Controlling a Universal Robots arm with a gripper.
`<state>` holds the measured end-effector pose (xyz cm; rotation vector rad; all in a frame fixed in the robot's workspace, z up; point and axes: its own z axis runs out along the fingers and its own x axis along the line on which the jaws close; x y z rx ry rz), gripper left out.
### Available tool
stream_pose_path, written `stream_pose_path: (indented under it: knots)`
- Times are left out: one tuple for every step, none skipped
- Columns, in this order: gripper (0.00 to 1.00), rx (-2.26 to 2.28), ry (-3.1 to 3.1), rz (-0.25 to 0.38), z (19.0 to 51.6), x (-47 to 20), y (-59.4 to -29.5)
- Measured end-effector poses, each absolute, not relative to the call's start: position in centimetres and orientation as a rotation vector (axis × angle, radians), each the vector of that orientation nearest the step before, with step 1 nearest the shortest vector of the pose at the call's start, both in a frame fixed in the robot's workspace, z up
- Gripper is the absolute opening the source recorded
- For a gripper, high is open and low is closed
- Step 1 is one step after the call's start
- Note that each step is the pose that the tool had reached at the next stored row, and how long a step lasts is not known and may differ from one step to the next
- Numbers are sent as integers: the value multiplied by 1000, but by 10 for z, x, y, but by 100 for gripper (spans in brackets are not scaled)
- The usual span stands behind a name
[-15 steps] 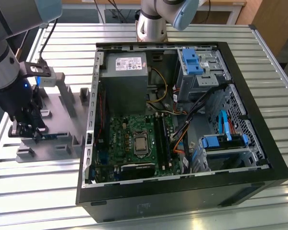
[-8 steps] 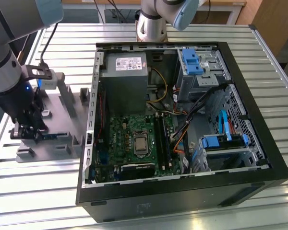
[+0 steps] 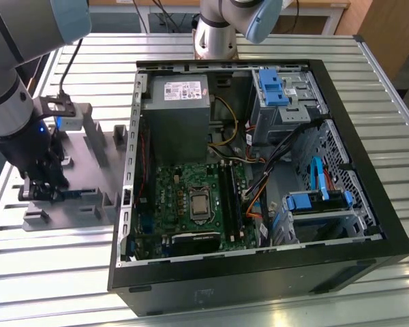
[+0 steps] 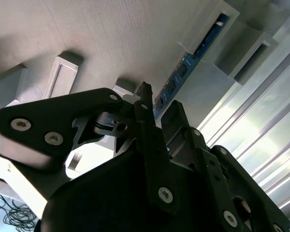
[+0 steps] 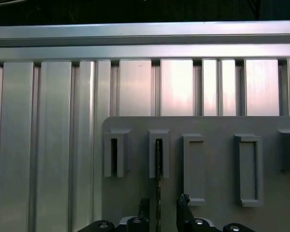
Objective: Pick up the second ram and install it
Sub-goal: 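Pick up the second ram and move it above second insertion slot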
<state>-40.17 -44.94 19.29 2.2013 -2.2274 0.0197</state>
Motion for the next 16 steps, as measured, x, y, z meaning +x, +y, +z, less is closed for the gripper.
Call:
stream_pose_path:
  knots:
    - [36, 2202, -2228, 20, 193, -402, -449]
    - [35, 2202, -2228, 21, 193, -402, -449]
    - [35, 2202, -2228, 22, 193, -402, -449]
    - [35, 2203, -2229, 23, 192, -402, -449]
    - [27, 2203, -2230, 25, 192, -402, -449]
    - [27, 2204, -2230, 27, 192, -402, -449]
    - [27, 2205, -2231, 28, 191, -402, -449]
    - [27, 2206, -2232, 30, 191, -402, -449]
    - [27, 2206, -2232, 31, 191, -402, -449]
    - [27, 2207, -2232, 32, 191, -402, -449]
    - [27, 2207, -2232, 32, 191, -402, -449]
    - [27, 2207, -2232, 32, 190, -402, -449]
    - [27, 2207, -2232, 32, 190, -402, -449]
    - [27, 2207, -2232, 32, 190, -402, -449]
    - [27, 2207, -2232, 32, 190, -402, -449]
    - [27, 2207, -2232, 32, 189, -402, -449]
